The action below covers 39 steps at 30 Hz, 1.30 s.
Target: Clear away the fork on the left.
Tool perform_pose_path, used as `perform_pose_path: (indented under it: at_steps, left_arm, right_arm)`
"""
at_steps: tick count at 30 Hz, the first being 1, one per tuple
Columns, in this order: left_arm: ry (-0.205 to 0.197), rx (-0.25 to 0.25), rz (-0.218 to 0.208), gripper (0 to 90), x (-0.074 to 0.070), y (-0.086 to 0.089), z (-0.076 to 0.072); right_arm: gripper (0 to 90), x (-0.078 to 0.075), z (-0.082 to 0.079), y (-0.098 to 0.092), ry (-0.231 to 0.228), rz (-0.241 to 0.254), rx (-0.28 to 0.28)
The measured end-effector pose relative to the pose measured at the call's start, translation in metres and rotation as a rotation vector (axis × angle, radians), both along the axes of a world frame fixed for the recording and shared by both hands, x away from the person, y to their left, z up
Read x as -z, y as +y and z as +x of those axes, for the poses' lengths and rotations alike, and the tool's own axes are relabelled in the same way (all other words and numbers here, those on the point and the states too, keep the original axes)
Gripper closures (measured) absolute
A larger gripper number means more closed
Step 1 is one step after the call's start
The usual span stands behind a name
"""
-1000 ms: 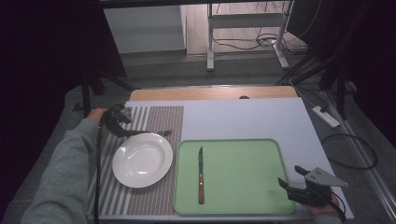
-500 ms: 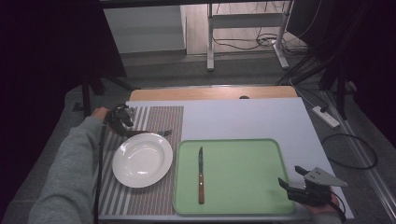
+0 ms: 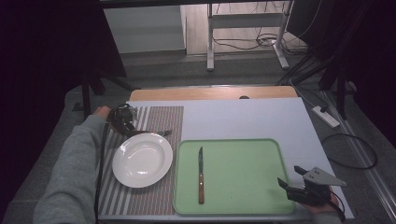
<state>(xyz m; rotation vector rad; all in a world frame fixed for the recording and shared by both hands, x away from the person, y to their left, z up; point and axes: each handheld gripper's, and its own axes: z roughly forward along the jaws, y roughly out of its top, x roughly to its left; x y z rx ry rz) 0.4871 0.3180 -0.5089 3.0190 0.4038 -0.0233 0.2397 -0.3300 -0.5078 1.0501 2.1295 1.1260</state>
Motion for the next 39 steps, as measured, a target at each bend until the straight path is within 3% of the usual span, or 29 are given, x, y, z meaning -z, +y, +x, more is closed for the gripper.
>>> perform_pose_path:
  at_steps: [2,4,8,11,19,25,29,39]
  left_arm:
    - [0.0,0.017,0.018,53.7,-0.001,-0.003,-0.001]
    - [-0.003,0.044,0.037,63.2,-0.002,-0.007,-0.003]
    - [0.001,0.082,0.077,72.5,-0.003,-0.013,-0.005]
    - [-0.001,0.087,0.1,75.2,-0.003,-0.017,-0.006]
    - [-0.051,0.1,0.127,76.0,-0.004,-0.02,-0.013]
    - [-0.098,0.091,0.119,76.1,-0.004,-0.017,-0.02]
    - [-0.117,0.091,0.142,76.1,-0.004,-0.015,-0.024]
    - [-0.188,0.037,0.099,76.1,-0.011,-0.005,-0.033]
  right_arm:
    - [21.7,0.0,0.0,0.0,-0.001,0.001,-0.001]
    - [21.7,0.0,0.0,0.0,-0.001,0.001,-0.002]
    - [21.7,0.0,0.0,0.0,0.0,0.001,-0.004]
    - [21.7,0.0,-0.001,0.001,-0.003,0.001,-0.008]
    - [21.8,0.0,-0.001,0.0,-0.005,0.007,-0.011]
    - [21.7,0.0,0.0,0.002,-0.002,0.005,-0.017]
    - [21.8,0.0,0.001,0.001,-0.002,0.008,-0.015]
    - [21.7,0.0,0.001,0.001,-0.007,0.01,-0.022]
